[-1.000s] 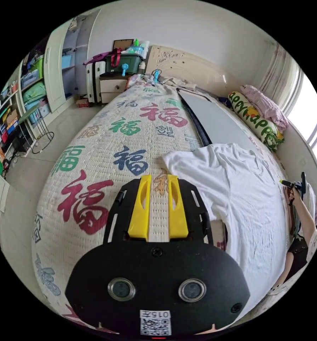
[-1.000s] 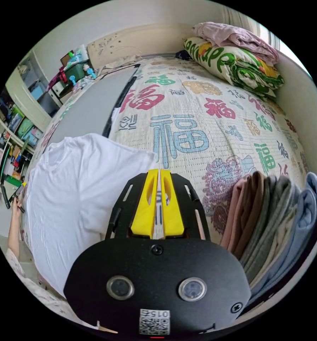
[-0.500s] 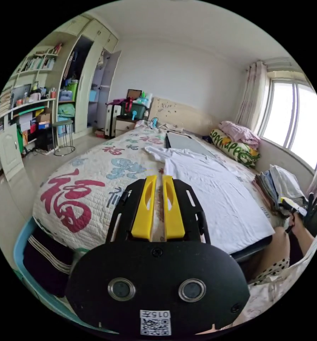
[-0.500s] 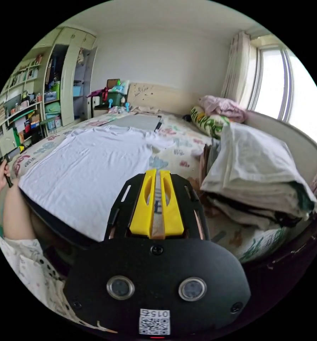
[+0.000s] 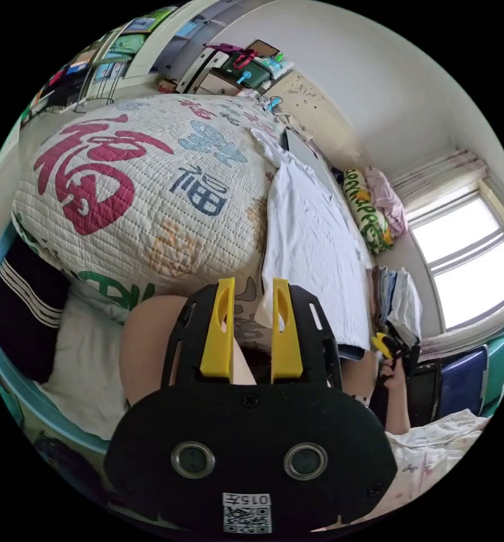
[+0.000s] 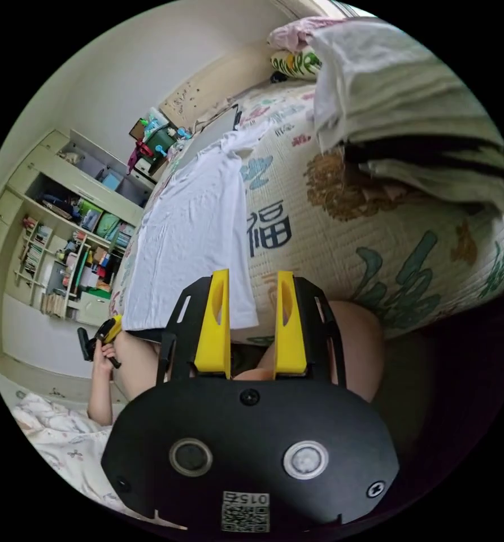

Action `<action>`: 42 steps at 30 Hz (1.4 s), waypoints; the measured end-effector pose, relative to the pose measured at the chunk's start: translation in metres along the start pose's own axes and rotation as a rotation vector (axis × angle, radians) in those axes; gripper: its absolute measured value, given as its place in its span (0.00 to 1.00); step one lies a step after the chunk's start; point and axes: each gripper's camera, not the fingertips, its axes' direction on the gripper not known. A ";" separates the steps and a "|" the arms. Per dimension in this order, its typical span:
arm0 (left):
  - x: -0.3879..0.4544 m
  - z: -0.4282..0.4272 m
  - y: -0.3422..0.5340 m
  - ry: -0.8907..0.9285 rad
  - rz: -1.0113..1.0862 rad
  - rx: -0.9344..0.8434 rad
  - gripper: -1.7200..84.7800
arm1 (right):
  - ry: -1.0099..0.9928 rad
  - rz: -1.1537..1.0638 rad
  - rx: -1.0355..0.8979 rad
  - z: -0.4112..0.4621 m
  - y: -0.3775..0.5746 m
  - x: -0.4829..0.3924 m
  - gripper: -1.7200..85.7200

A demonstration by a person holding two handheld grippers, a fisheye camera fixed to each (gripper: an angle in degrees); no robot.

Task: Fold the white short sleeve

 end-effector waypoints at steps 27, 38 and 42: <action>-0.029 0.005 -0.009 0.140 0.036 -0.106 0.02 | -0.137 0.048 -0.093 -0.110 0.021 0.056 0.01; -0.017 -0.007 -0.011 0.085 0.007 -0.089 0.01 | -0.156 0.115 -0.058 -0.134 0.031 0.083 0.01; -0.018 -0.004 -0.020 0.145 -0.015 -0.130 0.01 | -0.175 0.125 -0.051 -0.133 0.033 0.088 0.01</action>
